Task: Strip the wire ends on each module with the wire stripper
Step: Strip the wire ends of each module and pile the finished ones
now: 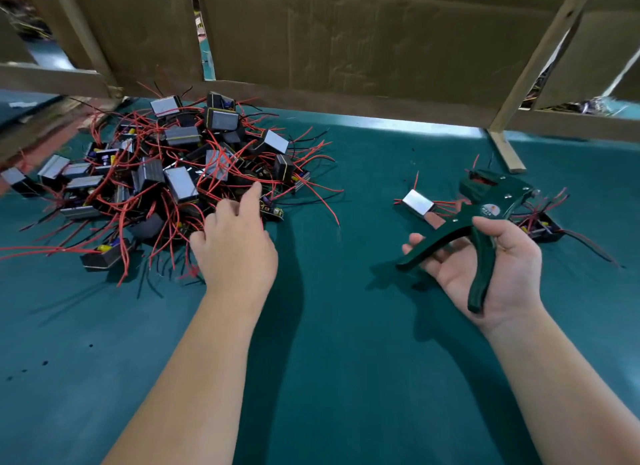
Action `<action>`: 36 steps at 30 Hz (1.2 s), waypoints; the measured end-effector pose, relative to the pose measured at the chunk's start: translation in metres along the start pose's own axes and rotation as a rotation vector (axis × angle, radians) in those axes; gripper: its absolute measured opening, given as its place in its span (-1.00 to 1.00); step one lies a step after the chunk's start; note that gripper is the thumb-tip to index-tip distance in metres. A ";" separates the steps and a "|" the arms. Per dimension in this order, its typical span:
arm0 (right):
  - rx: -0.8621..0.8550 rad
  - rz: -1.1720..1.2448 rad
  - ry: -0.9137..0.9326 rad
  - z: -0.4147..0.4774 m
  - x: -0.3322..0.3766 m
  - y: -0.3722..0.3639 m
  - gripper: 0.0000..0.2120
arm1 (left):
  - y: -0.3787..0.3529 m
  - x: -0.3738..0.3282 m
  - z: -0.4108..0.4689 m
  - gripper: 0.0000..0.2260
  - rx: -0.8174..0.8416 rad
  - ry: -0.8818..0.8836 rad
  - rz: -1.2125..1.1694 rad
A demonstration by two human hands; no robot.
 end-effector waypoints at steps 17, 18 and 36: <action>0.027 -0.012 -0.017 0.013 -0.006 -0.001 -0.83 | 0.056 -0.016 -0.012 -0.88 -0.363 -0.226 -0.616; 0.003 -0.006 0.007 0.014 -0.001 0.004 -0.81 | 0.055 -0.015 -0.012 -0.86 -0.361 -0.224 -0.665; 0.617 0.059 -0.241 -0.029 -0.024 -0.059 -0.39 | 0.032 -0.097 -0.055 -0.84 -0.034 -0.738 -0.816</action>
Point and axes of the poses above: each hand's wrist, its own z-axis towards the middle knuckle, its own y-axis out of the back of the hand, x = y × z, the point moved 10 cm from there along z, towards the middle knuckle, and after that the axes turned 9 degrees about -z, right-handed, at the moved point
